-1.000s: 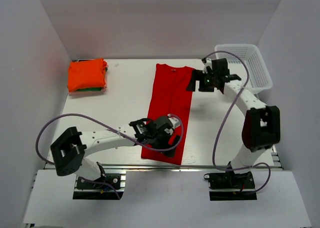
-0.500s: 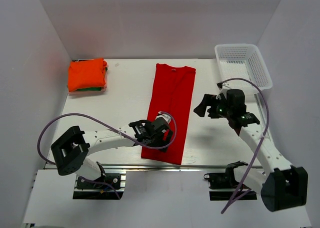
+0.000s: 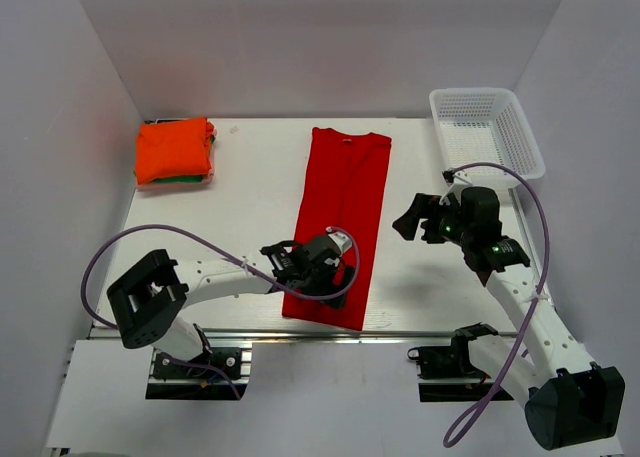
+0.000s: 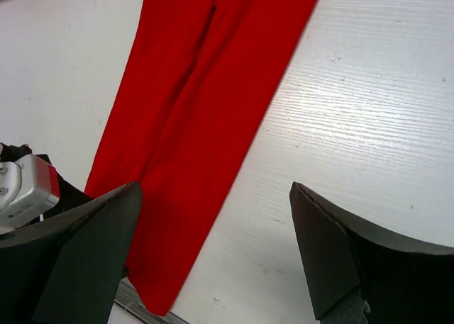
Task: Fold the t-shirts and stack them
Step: Rotate the tshirt 90 degrees
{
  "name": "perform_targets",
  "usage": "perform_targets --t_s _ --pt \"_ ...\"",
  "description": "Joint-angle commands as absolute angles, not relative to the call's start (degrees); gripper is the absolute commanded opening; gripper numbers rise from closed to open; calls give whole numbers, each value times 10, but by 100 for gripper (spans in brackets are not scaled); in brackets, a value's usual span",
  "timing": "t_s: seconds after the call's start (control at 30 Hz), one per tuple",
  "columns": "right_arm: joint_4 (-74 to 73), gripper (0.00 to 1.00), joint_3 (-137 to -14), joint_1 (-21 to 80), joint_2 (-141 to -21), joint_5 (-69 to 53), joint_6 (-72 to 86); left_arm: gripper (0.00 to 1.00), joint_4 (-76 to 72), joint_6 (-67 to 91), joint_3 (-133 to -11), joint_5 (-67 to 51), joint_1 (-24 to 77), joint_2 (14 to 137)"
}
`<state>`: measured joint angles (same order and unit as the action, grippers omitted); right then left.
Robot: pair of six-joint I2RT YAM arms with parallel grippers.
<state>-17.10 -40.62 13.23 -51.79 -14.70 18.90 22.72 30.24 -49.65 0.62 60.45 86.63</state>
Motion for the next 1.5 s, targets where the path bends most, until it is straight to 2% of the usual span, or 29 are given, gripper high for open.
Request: perform_targets --t_s 0.0,0.43,0.63,1.03,1.13,1.33,1.47 --pt "-174 90 -408 134 -507 -148 179 99 199 286 -490 -47 603 857" --pt "-172 90 -403 132 -500 -138 178 99 175 243 -509 -169 603 879" --pt "-172 90 -401 131 -502 -136 177 99 175 238 -526 -190 603 925" --pt "-171 90 -400 131 -507 -136 182 99 219 209 -572 -213 613 896" --pt "-165 90 -402 131 -518 -155 183 99 237 209 -563 -204 613 871" --pt "-154 90 -402 132 -541 -188 177 99 272 221 -520 -61 602 762" --pt "-154 90 -404 134 -549 -195 176 99 244 221 -494 -68 602 723"
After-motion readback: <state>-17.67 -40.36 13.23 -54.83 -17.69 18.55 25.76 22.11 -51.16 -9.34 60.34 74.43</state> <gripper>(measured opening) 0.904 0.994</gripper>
